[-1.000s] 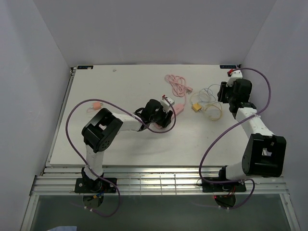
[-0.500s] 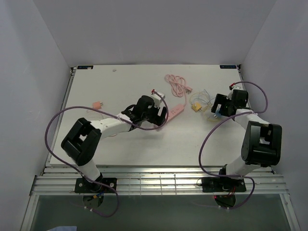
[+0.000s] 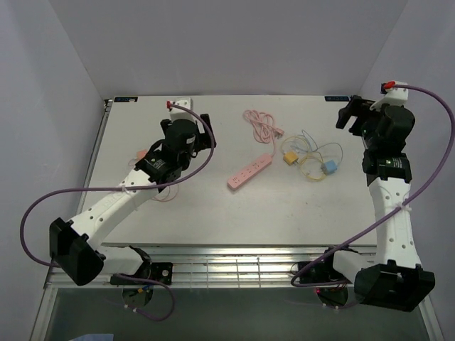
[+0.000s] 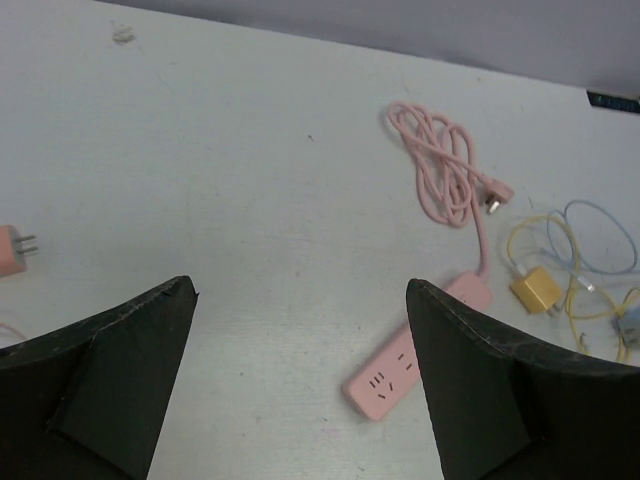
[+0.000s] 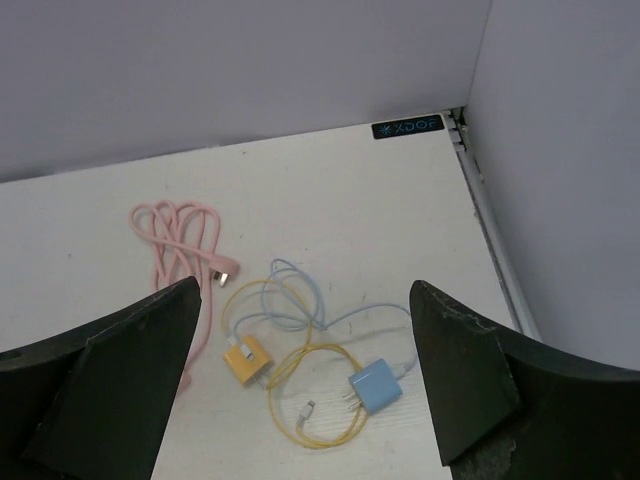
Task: Pull the plug off the socket
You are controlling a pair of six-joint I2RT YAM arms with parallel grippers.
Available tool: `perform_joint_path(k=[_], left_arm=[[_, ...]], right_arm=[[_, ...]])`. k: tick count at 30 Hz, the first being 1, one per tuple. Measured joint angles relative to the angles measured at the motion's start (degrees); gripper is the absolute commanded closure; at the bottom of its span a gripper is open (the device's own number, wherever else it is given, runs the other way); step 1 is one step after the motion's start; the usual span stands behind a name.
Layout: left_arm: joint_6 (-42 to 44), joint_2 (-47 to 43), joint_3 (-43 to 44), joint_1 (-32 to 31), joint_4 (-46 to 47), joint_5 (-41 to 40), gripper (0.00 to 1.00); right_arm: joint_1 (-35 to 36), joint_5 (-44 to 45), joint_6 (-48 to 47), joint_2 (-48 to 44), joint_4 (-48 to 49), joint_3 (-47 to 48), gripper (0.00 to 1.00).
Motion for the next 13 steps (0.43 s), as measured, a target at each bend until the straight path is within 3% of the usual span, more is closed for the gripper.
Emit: perform_joint_path(k=[3, 8, 13], left_arm=[[-2.16, -3.69, -0.50, 4.17, -0.63, -0.15, 0.02], [-6.23, -6.38, -2.54, 17.75, -2.16, 3.96, 0.02], [-7.50, -6.32, -4.59, 20.39, -4.02, 7.02, 0.02]], right_arm=[[0.00, 2.82, -0.17, -4.26, -2.08, -0.13, 0.10], [0.00, 5.16, -1.29, -7.08, -4.04, -1.99, 0.10], [0.00, 7.21, -1.46, -9.03, -5.81, -4.83, 0.10]])
